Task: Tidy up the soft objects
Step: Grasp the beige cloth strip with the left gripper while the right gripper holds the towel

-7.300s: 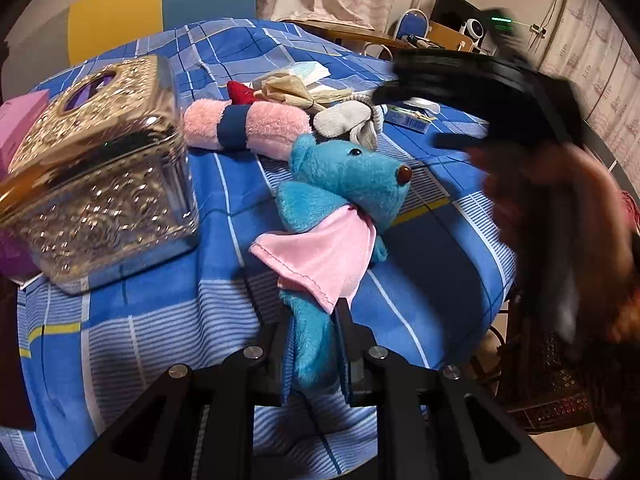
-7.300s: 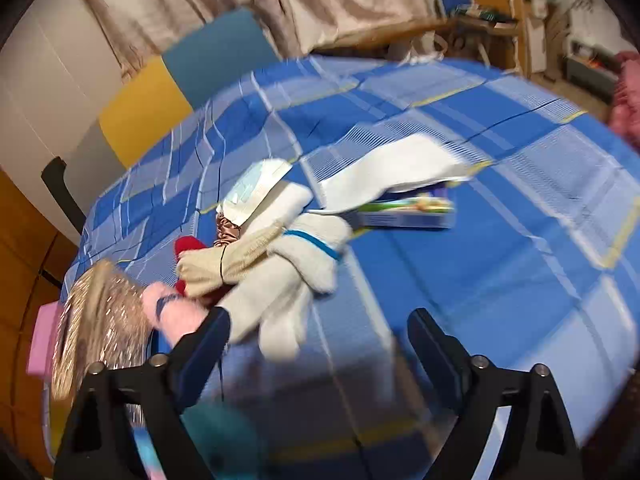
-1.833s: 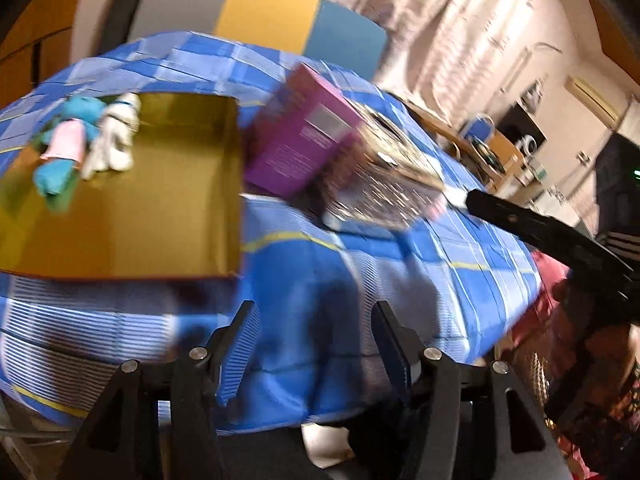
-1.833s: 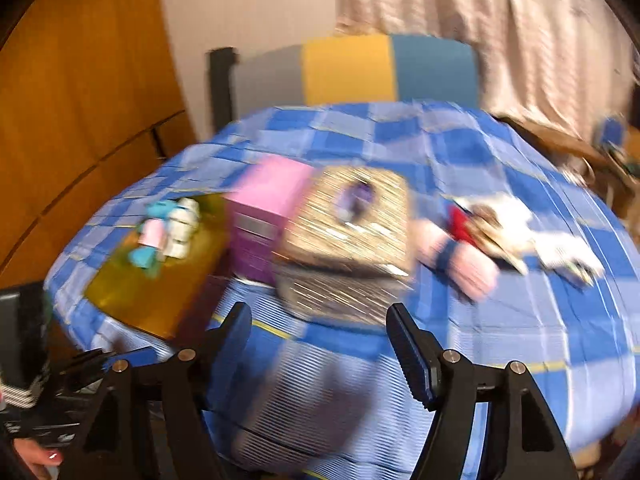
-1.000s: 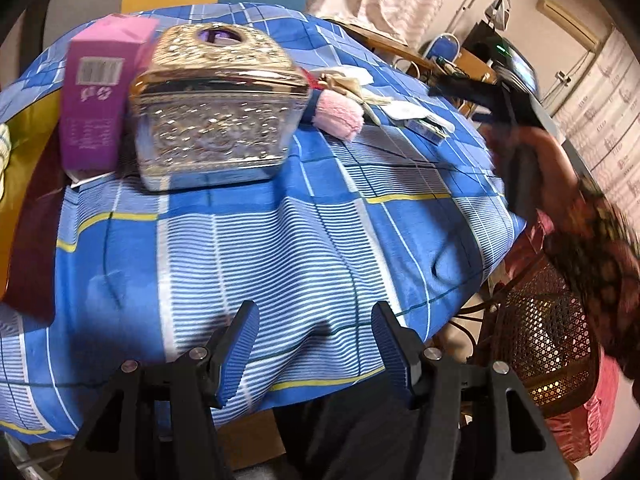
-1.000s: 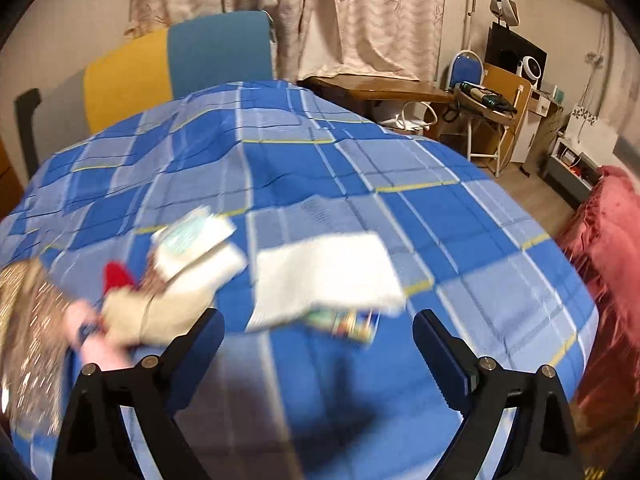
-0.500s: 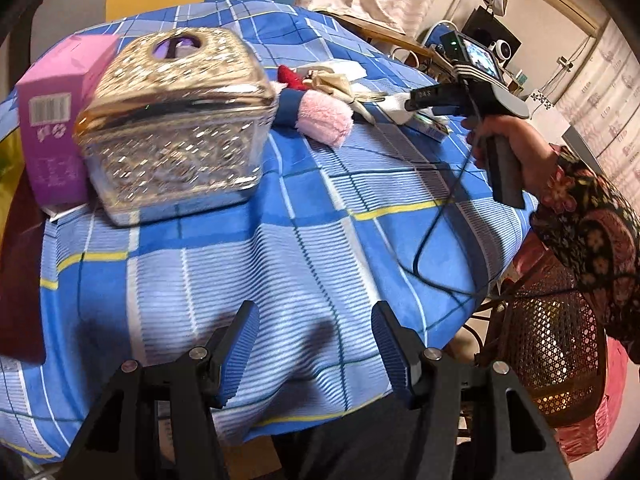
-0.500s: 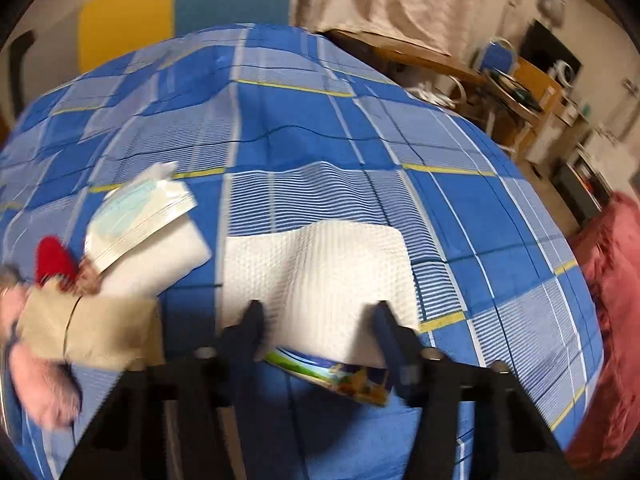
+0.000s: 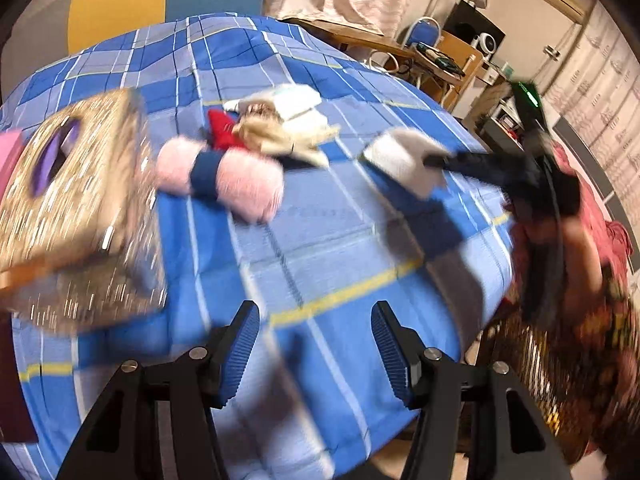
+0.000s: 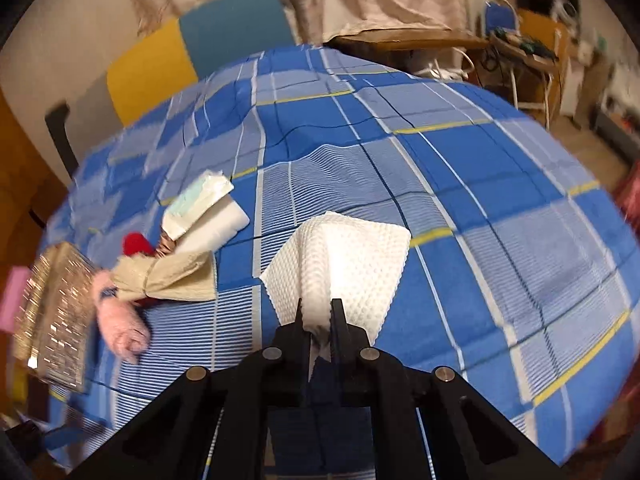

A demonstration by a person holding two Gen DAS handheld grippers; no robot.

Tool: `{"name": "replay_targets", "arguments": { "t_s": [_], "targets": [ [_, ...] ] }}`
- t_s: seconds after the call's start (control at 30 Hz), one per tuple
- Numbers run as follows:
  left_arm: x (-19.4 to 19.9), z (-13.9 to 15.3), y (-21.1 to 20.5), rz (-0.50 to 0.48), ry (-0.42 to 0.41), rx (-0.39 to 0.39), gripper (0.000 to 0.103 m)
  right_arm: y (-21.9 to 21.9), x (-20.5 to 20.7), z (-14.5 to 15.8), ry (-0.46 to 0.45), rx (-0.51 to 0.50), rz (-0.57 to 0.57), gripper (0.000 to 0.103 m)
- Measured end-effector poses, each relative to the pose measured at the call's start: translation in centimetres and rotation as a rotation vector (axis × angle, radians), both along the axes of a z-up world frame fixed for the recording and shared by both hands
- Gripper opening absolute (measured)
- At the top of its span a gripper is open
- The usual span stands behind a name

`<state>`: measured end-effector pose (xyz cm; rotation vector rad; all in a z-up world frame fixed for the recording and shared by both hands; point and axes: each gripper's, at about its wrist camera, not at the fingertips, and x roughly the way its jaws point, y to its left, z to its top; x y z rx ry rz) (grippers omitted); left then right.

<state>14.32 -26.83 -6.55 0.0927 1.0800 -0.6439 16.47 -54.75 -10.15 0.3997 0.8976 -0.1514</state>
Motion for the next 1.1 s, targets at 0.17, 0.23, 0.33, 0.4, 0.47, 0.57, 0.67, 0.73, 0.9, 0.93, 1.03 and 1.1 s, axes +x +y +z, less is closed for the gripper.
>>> {"name": "replay_targets", "arguments": {
  "t_s": [0.17,0.23,0.33,0.4,0.47,0.57,0.67,0.73,0.9,0.93,1.03,1.1],
  "targets": [
    [4.9,1.1,-3.5,0.044,-0.045,0.037,0.063,-0.5,-0.3,0.6,-0.058,0.113,0.002,0.009],
    [7.4,1.1,-4.9,0.081,-0.070,0.081,0.067,0.1,-0.2,0.8,-0.068,0.117,0.023,0.009],
    [10.4,0.5,-6.5,0.117,-0.071,0.134,0.068,0.5,-0.1,1.2,-0.087,0.138,0.046,0.009],
    [11.9,0.1,-7.1,0.121,-0.080,0.166,0.068,0.5,0.0,1.3,-0.095,0.143,0.050,0.009],
    [13.6,-0.6,-7.7,0.154,-0.087,0.213,0.068,0.4,0.1,1.3,-0.099,0.157,0.048,0.009],
    [14.9,-2.1,-7.6,0.130,0.049,0.104,0.068,0.1,0.1,1.2,-0.100,0.174,0.039,0.009],
    [12.7,-2.6,-7.9,0.031,0.151,-0.046,0.068,-0.3,0.0,1.2,-0.100,0.197,0.025,0.009],
    [10.1,-2.7,-8.9,-0.064,0.170,-0.063,0.068,-0.6,-0.2,1.6,-0.112,0.194,0.005,0.009],
    [6.2,-1.8,-10.2,-0.112,0.005,0.086,0.068,-1.5,-0.7,2.1,-0.133,0.186,-0.032,0.009],
    [6.4,-1.7,-10.7,-0.115,-0.028,0.118,0.068,-1.5,-0.7,2.1,-0.131,0.186,-0.032,0.009],
    [7.6,-1.4,-12.0,-0.117,-0.106,0.194,0.070,-1.4,-0.7,2.1,-0.122,0.174,-0.033,0.009],
    [8.8,-2.0,-13.1,-0.149,-0.121,0.224,0.075,-1.5,-0.7,2.1,-0.122,0.174,-0.035,0.009]
  ]
}}
